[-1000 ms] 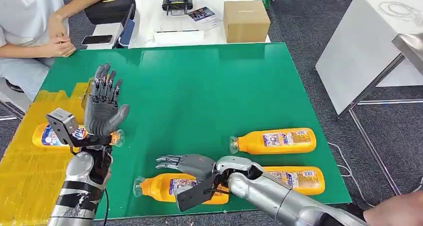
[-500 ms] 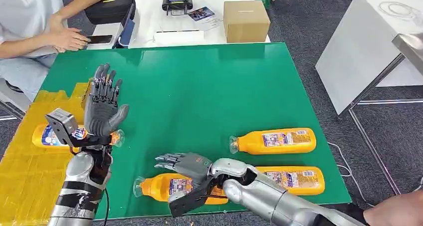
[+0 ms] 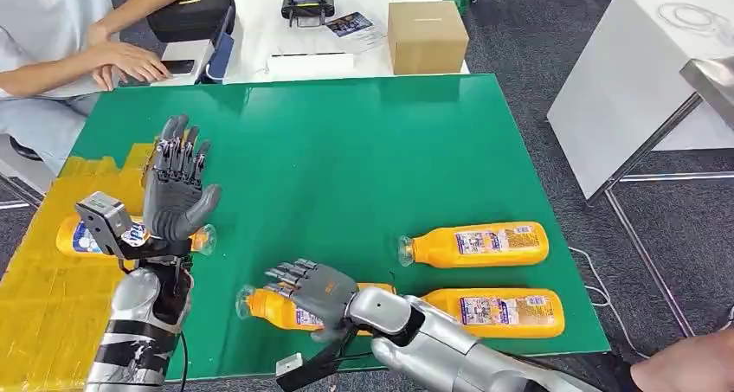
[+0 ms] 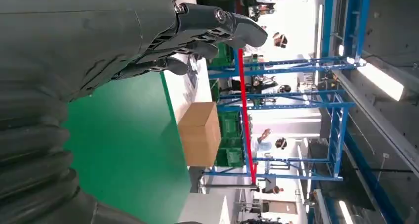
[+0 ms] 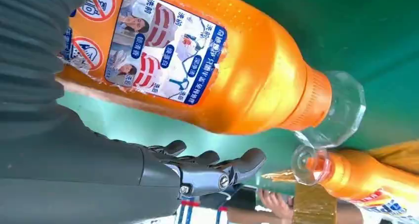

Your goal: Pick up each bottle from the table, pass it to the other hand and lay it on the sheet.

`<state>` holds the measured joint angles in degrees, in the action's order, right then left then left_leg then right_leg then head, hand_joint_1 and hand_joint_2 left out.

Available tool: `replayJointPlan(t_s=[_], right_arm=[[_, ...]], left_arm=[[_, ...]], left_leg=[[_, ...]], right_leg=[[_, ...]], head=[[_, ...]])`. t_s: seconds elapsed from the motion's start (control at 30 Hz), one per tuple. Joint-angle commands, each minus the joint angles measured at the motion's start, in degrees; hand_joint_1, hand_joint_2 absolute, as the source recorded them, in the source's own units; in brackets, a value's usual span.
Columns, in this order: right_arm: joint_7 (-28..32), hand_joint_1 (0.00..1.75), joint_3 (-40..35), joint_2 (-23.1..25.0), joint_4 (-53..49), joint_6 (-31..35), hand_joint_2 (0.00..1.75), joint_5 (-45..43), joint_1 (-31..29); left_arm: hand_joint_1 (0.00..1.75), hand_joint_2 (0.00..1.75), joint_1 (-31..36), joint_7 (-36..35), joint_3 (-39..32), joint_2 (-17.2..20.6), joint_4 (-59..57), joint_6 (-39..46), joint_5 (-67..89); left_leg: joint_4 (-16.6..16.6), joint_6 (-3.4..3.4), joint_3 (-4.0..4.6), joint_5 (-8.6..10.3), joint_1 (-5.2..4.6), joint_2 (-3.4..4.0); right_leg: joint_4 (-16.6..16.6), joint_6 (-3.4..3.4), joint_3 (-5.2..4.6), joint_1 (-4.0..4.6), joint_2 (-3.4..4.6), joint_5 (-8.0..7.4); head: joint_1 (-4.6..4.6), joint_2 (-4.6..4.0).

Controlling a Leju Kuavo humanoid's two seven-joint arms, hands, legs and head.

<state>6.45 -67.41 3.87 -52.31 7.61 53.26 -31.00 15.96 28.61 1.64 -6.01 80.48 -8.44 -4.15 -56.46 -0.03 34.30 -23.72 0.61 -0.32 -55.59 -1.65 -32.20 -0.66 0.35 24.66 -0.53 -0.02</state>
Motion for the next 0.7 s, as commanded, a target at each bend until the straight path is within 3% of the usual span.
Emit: replayJointPlan(t_s=[0.03, 0.2, 0.5, 0.7], right_arm=[[-0.6, 0.0, 3.6, 1.8, 5.8, 0.6, 1.75, 4.3, -0.6], [-3.0, 0.0, 5.2, 3.0, 7.8, 3.0, 1.75, 8.3, -0.6], [-10.7, 0.0, 12.4, 4.8, 9.2, 11.2, 1.75, 24.0, -0.2], [-12.5, 0.0, 14.3, 5.1, 9.9, 13.1, 1.75, 27.3, -0.3]], left_arm=[[0.0, 1.75, 0.8, -0.7, -1.6, -0.7, -1.2, -0.1, 0.5], [0.0, 1.75, 1.0, -1.3, -1.2, -0.9, -1.3, -0.2, 0.7], [0.0, 1.75, 0.8, -2.7, -0.5, -1.5, -1.0, 0.2, 1.1], [0.0, 1.75, 0.9, -2.8, -0.4, -1.6, -1.2, 0.3, 1.1]], left_leg=[[0.0, 0.01, -0.15, -0.05, 0.01, -0.01], [0.0, 0.03, -0.26, -0.1, 0.02, -0.02], [0.0, 0.02, -0.13, -0.05, 0.0, -0.01], [0.0, 0.03, -0.28, -0.12, 0.03, -0.05]], right_leg=[[0.1, 0.04, 0.17, 0.03, -0.05, 0.06], [0.1, 0.05, 0.29, 0.04, -0.07, 0.1], [0.0, 0.03, 0.14, 0.01, -0.05, 0.06], [0.0, 0.06, 0.32, 0.05, -0.12, 0.13]], head=[[-0.02, 0.0], [-0.02, 0.0], [-0.02, 0.0], [-0.02, 0.0]])
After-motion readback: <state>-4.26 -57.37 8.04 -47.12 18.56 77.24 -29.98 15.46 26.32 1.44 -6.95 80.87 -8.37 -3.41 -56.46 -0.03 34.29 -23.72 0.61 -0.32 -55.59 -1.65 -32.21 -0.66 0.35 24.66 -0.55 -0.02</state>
